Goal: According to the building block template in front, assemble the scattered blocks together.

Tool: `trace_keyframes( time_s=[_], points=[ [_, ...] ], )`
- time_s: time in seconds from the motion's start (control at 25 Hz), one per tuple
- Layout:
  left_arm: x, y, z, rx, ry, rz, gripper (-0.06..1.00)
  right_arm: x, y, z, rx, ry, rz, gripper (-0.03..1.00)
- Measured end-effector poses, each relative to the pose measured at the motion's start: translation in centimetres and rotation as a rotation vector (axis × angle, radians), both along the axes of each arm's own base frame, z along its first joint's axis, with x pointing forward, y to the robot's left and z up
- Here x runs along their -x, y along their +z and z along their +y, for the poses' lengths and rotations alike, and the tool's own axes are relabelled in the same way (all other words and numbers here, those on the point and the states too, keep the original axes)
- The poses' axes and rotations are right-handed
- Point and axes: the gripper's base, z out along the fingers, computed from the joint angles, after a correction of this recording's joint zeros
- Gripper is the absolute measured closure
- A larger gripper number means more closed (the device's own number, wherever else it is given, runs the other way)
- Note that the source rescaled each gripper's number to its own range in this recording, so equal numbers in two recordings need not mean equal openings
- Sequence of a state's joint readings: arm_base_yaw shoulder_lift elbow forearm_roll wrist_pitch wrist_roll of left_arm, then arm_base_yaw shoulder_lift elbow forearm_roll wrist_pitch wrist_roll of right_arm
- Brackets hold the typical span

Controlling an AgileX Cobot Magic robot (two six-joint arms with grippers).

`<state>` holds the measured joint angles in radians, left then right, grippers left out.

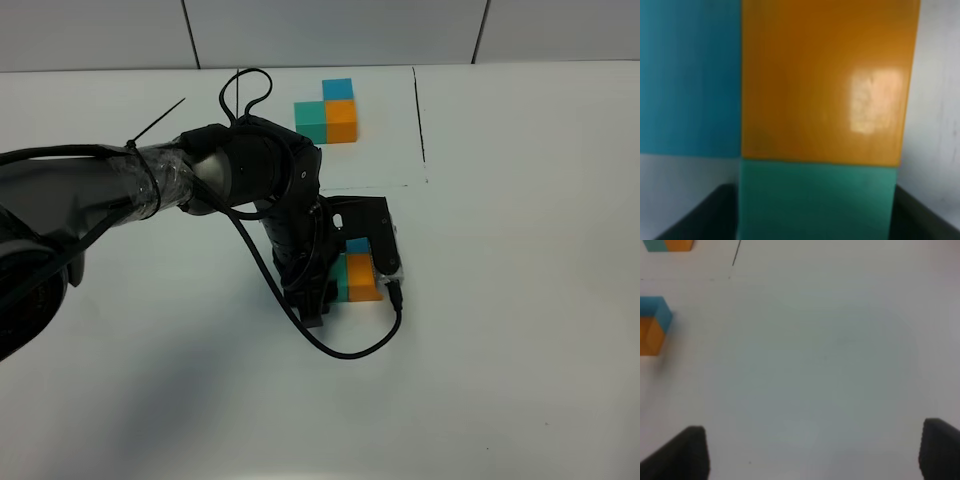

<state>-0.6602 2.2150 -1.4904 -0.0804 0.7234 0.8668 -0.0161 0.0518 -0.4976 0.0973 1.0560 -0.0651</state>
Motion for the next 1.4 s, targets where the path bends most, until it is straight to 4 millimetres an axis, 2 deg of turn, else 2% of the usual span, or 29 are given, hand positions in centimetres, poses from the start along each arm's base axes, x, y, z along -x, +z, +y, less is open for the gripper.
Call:
trace_keyframes(
  time_s=[0.08,0.12,0.2,0.28,0.44,0.6,0.8,0.88,1.0,1.24,1.4],
  points=[
    [0.0,0.1,0.0,0.004,0.003,0.001,0.25,0.0,0.0,0.0,0.000,0.000,0.000,0.24],
    [0.0,0.2,0.0,0.006,0.003,-0.001,0.17,0.0,0.0,0.0,0.000,0.000,0.000,0.24],
    [0.1,0.5,0.1,0.005,0.002,-0.001,0.03,0.0,0.0,0.0,0.000,0.000,0.000,0.24],
    [0.4,1.1,0.3,-0.004,-0.002,0.009,-0.04,0.0,0.0,0.0,0.000,0.000,0.000,0.24],
    [0.7,4.1,0.7,-0.003,-0.016,-0.017,-0.06,0.0,0.0,0.0,0.000,0.000,0.000,0.24],
    [1.0,8.1,1.4,0.001,-0.020,-0.104,-0.06,0.0,0.0,0.0,0.000,0.000,0.000,0.24],
    [0.5,12.4,3.0,0.035,0.110,-0.253,-0.05,0.0,0.0,0.0,0.000,0.000,0.000,0.24],
    [-0.2,13.6,4.5,0.038,0.210,-0.291,-0.05,0.0,0.0,0.0,0.000,0.000,0.000,0.24],
    [-1.5,14.8,7.9,0.034,0.372,-0.305,-0.03,0.0,0.0,0.0,0.000,0.000,0.000,0.24],
    [-3.6,15.5,14.3,0.007,0.636,-0.286,-0.02,0.0,0.0,0.0,0.000,0.000,0.000,0.24],
    [-4.0,16.3,18.1,0.002,0.790,-0.274,0.00,0.0,0.0,0.0,0.000,0.000,0.000,0.24]
  ],
)
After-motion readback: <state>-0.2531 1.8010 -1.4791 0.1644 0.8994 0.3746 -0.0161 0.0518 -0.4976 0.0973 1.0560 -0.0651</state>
